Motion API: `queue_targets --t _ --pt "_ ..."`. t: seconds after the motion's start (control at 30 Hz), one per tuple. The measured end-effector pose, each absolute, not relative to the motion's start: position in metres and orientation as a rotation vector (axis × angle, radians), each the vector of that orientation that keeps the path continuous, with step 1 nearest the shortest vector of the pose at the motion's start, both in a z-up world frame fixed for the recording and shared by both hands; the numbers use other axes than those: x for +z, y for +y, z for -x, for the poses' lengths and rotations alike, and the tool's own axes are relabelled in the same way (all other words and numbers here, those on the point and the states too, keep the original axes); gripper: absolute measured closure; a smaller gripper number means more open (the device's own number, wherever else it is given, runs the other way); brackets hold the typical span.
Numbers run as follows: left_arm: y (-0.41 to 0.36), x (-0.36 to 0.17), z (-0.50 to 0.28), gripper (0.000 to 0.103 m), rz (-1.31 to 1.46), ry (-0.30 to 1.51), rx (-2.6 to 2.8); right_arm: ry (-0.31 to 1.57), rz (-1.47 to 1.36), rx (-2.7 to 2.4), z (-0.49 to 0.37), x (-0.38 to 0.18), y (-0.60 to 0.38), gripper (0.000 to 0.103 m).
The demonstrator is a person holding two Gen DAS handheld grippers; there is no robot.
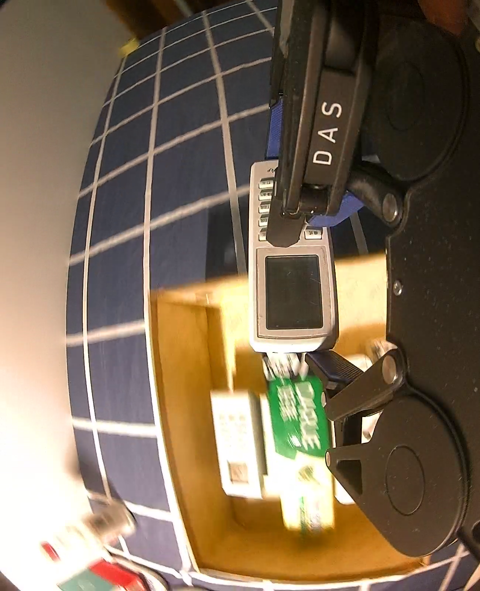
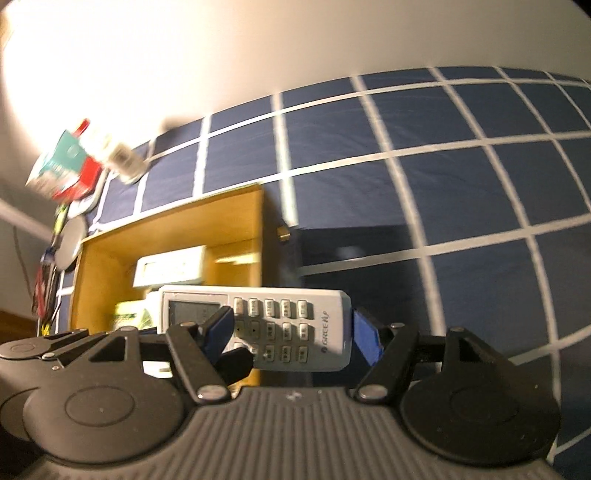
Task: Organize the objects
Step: 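Lift the second remote with the right tool and carry it over the box, then lower the second remote onto the first remote and open the right tool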
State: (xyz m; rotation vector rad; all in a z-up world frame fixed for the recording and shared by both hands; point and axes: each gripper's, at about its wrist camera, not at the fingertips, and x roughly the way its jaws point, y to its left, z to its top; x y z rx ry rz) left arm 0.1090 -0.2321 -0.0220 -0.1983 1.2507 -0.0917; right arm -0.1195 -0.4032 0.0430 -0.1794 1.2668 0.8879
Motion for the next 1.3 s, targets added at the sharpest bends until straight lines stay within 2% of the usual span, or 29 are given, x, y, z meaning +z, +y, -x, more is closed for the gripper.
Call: queue_targets --t 0.53,1.3 --pt "-0.126 -0.034 -0.071 0.032 0.315 1.239 0.067 1.262 0.294 1.045 0.201 0.039 -0.315 0.034" --pt "-0.076 -0.105 -0.124 0.032 0.327 1.342 -0.026 1.359 0.313 0.934 0.193 -0.029 -0.247 0.034"
